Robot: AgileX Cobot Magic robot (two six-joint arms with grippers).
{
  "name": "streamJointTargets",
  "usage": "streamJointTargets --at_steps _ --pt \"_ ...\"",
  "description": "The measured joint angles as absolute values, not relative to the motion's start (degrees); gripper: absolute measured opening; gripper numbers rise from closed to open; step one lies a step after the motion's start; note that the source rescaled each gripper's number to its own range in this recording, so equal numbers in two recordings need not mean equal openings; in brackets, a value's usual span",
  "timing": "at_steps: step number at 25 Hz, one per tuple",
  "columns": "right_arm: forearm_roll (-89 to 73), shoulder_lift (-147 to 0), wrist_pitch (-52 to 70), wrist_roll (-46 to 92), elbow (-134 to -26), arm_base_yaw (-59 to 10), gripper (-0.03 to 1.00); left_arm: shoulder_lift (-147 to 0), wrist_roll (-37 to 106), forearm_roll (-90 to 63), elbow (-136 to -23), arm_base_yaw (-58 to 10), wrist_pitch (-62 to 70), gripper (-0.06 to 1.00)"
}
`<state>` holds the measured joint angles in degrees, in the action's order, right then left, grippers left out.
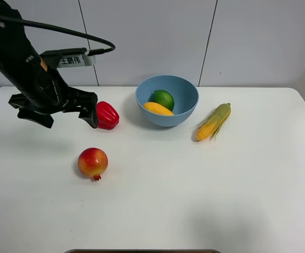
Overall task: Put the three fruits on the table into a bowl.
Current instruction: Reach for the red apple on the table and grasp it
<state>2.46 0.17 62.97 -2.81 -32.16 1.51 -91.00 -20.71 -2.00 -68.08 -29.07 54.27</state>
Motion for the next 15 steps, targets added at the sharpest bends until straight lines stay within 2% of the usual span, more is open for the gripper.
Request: streamJointTargets --at_steps 15 --pt "2.46 0.17 62.97 -2.81 -32.16 1.51 1.0 -100.39 -22.24 -2.04 -68.08 -30.35 53.01 1.0"
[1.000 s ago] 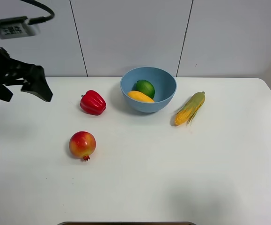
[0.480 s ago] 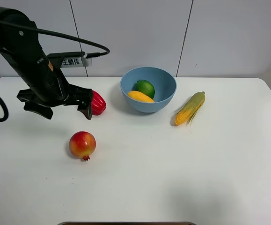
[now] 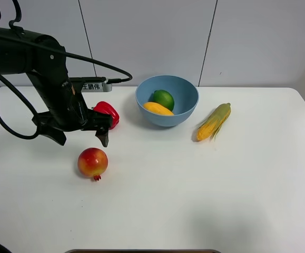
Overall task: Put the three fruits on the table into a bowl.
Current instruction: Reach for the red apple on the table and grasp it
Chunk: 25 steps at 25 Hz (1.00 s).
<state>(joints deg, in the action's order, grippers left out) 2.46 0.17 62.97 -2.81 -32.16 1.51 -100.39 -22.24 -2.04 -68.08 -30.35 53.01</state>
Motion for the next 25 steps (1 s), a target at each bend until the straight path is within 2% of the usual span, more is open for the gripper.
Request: streamJointTargets --at_steps 25 --pt "2.46 0.17 62.97 -2.81 -32.16 1.51 1.0 -111.94 -23.52 0.0 -68.08 -30.35 48.4 1.0"
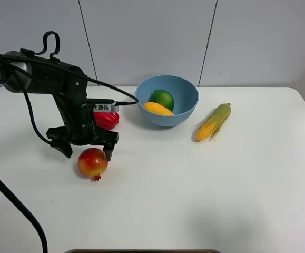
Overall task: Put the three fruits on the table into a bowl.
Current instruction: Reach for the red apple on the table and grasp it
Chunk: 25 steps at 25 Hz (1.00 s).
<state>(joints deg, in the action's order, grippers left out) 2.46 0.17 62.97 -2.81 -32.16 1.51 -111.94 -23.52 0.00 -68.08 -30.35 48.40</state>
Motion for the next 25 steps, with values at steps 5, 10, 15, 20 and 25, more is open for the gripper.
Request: streamJointTargets --at_steps 5,10,15,20,25 --pt "2.46 0.17 62.97 -2.81 -32.16 1.51 1.0 -114.4 -23.52 0.0 -68.08 -30.35 47.76 1.0" --pt "2.46 0.17 62.97 -2.81 -32.16 1.51 1.0 -116.5 -23.52 0.0 -68.13 -30.29 46.8 1.0" --pt "2.46 0.17 62.97 -2.81 -32.16 1.51 1.0 -118.78 -23.52 0.0 -68.13 -30.29 46.79 1.0" --pt "2.46 0.17 62.97 -2.81 -32.16 1.51 1.0 -119.14 -23.52 0.0 -68.13 -30.29 45.78 1.0" --pt "2.46 0.17 62.97 -2.81 -32.16 1.51 1.0 -120.44 -23.46 0.0 -68.23 -30.29 45.26 1.0"
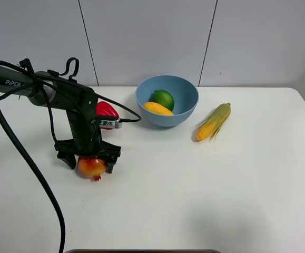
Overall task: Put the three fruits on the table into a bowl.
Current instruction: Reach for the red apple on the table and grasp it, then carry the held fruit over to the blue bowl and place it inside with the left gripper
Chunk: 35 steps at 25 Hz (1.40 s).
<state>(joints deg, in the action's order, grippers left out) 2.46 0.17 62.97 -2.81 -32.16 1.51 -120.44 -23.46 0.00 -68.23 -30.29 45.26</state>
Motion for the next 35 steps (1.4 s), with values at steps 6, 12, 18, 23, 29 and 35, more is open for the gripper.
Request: streamJointTargets --at_steps 6,12,18,23,29,35 --pt "2.46 0.17 62.97 -2.81 -32.16 1.51 1.0 -120.77 -23.34 -0.92 -68.6 -30.29 45.36 0.71" --pt "2.46 0.17 62.97 -2.81 -32.16 1.51 1.0 -120.97 -23.3 -1.24 -68.71 -30.29 45.74 0.01" --pt "2.46 0.17 62.97 -2.81 -32.16 1.51 1.0 -120.97 -23.3 -1.24 -68.71 -30.29 46.83 0.01" --pt "2.46 0.17 62.97 -2.81 -32.16 1.51 1.0 -120.85 -23.3 -1.19 -68.78 -30.29 48.22 0.01" --pt "2.46 0.17 62.97 -2.81 -32.16 1.51 1.0 -118.22 -23.3 -0.73 -68.72 -30.29 48.34 0.01" --pt "2.46 0.17 62.97 -2.81 -32.16 1.51 1.0 -113.87 -23.3 -0.6 -68.72 -30.29 48.34 0.01"
